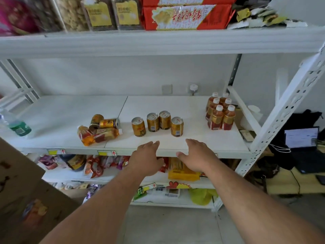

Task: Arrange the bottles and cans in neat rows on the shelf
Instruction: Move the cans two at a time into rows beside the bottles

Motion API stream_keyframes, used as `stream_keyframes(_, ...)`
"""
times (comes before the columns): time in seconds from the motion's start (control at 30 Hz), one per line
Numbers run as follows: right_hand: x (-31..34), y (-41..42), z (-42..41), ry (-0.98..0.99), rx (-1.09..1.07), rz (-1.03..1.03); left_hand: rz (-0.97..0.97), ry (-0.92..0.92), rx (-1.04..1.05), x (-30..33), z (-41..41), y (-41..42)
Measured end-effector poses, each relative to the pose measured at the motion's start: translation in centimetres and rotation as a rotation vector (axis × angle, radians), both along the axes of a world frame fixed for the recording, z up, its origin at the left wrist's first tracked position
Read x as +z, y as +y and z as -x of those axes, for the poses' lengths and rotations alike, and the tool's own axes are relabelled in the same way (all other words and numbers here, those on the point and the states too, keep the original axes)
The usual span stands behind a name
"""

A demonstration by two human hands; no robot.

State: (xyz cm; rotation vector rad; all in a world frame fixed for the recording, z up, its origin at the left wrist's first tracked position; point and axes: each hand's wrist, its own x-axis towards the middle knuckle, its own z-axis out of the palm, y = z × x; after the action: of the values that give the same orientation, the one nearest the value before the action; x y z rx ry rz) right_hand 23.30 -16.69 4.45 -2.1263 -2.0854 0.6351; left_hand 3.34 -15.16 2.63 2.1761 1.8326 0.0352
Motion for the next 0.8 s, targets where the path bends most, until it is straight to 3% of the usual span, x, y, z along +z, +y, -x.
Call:
stream_keyframes(0.3, -0.7, -0.6, 4.7, 0.020, -0.019, -0.001, -0.016, -0.056, -0.024, 0.1, 4.5, -0.9)
stream_keyframes(0.8, -3.3, 7.9, 2.7, 0.107, -0.131, -0.004, -0.076, -0.036, -0.056, 0.6, 1.9, 8.0)
